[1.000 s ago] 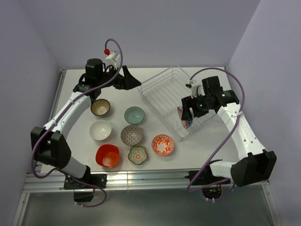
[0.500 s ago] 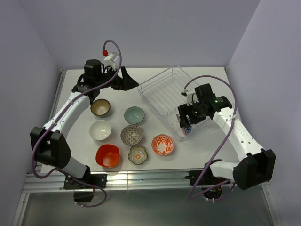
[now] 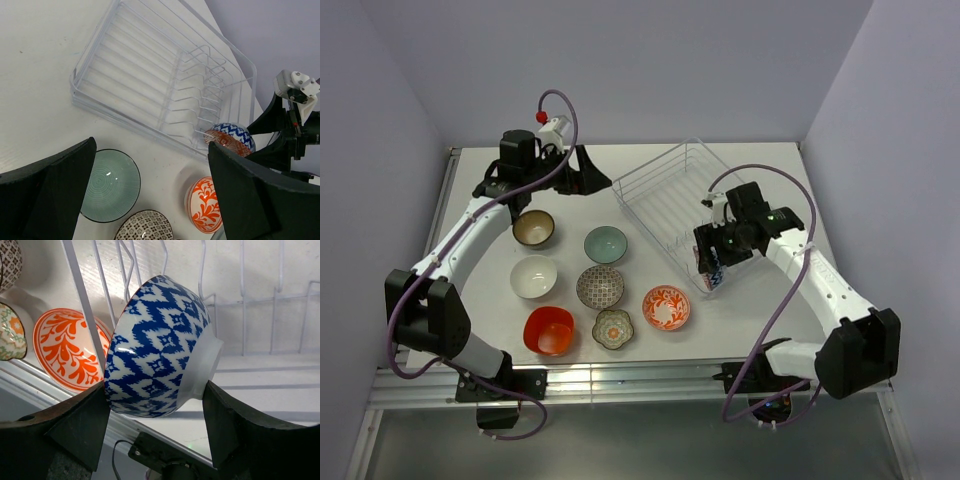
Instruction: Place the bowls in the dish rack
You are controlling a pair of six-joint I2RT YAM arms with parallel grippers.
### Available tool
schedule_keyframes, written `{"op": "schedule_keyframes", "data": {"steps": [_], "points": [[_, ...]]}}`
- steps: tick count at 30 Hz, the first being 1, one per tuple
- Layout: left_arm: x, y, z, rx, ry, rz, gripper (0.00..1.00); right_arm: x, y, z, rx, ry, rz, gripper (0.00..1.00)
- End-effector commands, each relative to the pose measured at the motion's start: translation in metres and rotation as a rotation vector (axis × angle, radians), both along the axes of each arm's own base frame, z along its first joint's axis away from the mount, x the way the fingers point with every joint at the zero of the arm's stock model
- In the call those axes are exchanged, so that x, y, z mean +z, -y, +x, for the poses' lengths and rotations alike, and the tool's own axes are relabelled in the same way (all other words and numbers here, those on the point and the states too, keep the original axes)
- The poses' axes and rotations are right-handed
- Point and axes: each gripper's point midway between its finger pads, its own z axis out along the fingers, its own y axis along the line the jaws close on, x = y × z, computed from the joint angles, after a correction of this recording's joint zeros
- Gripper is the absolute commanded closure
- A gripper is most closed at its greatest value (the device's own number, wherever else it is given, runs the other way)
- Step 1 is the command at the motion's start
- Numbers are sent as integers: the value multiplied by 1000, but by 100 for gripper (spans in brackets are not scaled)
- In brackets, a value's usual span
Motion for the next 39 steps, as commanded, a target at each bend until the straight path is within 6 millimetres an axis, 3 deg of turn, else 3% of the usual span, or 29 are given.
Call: {"op": "schedule_keyframes", "data": {"steps": [1, 7, 9, 13, 16, 21, 24, 32, 39], "points": [[14, -8, 4, 26, 62, 22, 1, -7, 0, 15, -54, 27, -21, 100], [9, -15, 6, 47, 48, 32, 1, -24, -2, 13, -74, -43, -27, 100], [7, -16, 5, 49, 42, 36, 1, -29, -3, 10, -98, -73, -23, 95], [2, -18, 4, 54, 37, 53, 1, -33, -3, 6, -99, -97, -28, 54], [0, -19, 3, 46, 30, 66, 1, -30, -4, 5, -102, -96, -23, 36], [-4, -19, -2, 10, 29, 79, 0, -19, -6, 6, -92, -83, -14, 19], [-6, -22, -6, -8, 40, 80, 1, -14, -6, 5, -83, -73, -5, 0], [-11, -27, -17, -58, 77, 133, 1, 8, -13, 12, -58, -26, 31, 0], [-40, -32, -50, -216, 76, 229, 5, 60, -21, 24, -41, 110, 127, 0]]}}
